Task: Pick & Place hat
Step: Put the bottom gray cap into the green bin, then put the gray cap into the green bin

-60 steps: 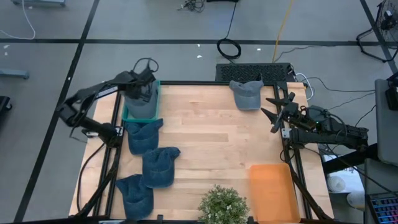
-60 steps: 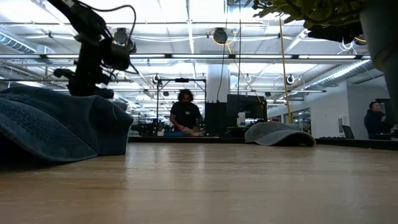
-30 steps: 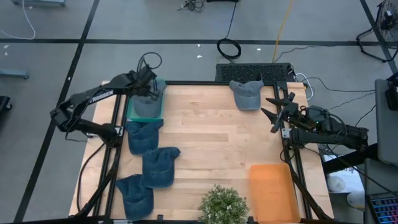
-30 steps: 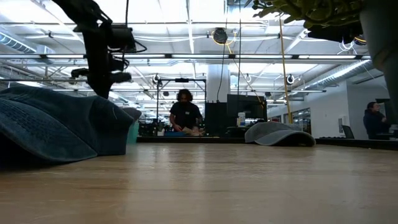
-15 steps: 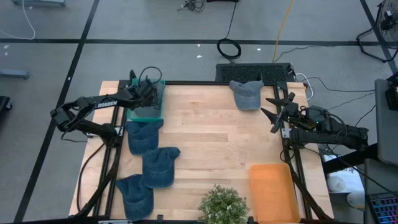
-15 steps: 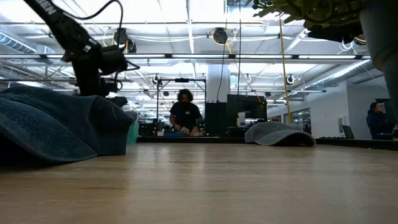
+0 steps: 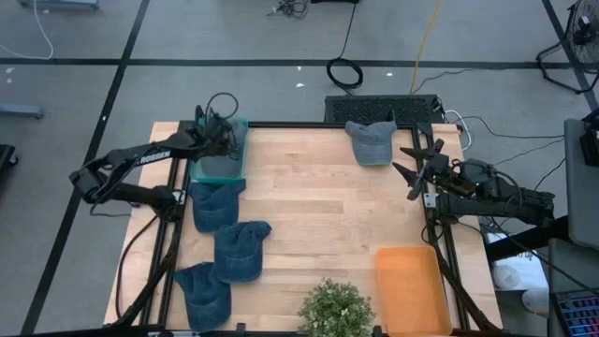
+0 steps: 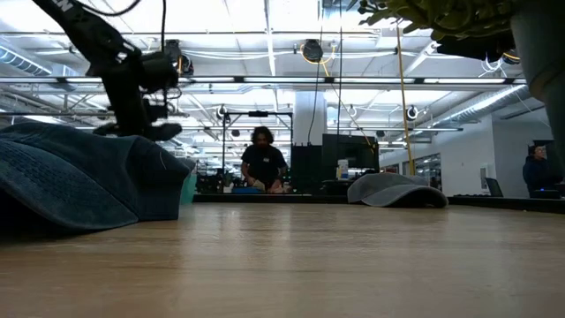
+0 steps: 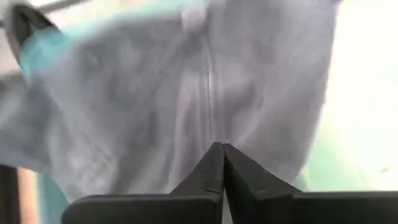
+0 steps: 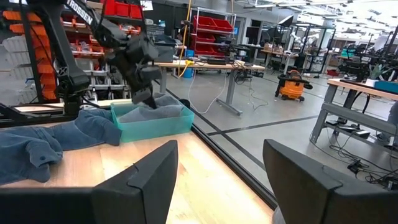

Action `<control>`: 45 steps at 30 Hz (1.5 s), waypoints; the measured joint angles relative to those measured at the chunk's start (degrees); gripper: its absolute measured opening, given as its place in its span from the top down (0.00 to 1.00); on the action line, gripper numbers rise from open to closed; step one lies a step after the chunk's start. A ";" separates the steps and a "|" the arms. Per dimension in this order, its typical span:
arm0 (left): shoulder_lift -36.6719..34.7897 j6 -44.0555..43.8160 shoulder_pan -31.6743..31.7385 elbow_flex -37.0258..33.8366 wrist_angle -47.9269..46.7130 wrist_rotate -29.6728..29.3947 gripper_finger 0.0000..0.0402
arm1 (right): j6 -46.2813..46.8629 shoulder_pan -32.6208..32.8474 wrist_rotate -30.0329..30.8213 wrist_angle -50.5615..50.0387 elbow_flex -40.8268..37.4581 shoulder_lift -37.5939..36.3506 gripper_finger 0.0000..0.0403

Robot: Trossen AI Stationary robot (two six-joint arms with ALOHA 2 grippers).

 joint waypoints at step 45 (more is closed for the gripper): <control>-30.00 24.13 -20.26 11.09 8.91 12.46 0.35 | 4.64 0.00 -3.08 10.05 0.02 1.30 0.44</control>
